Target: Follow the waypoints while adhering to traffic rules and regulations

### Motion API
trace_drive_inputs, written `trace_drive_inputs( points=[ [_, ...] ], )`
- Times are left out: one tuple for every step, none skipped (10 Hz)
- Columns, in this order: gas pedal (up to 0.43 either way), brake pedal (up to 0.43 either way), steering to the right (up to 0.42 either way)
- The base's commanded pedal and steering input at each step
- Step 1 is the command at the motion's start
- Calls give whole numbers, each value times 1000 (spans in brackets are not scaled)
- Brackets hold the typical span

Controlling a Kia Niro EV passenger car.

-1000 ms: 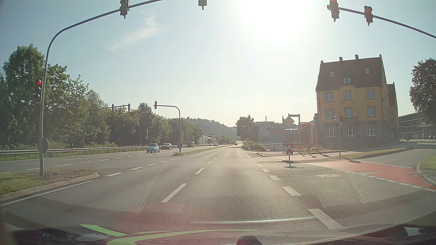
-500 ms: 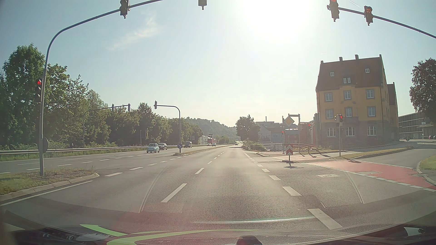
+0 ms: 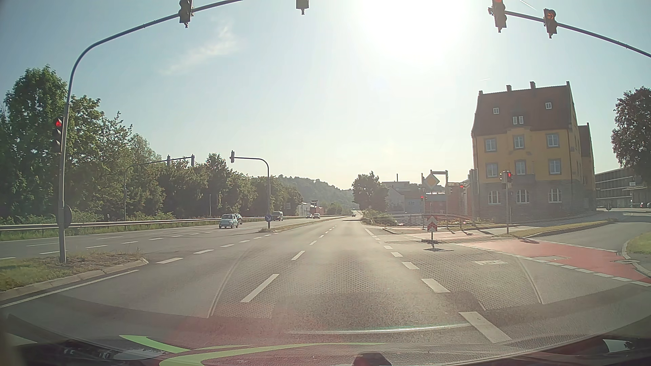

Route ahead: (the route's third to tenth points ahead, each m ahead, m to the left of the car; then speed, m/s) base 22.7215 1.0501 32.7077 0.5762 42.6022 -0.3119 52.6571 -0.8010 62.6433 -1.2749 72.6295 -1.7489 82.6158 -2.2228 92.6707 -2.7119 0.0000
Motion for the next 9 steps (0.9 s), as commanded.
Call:
trace_drive_inputs(
  points=[
    [0,268,5],
    [0,268,5],
    [0,268,5],
    [0,268,5],
    [0,268,5],
    [0,268,5],
    [0,268,6],
    [0,268,6],
    [0,268,6]
  ],
)
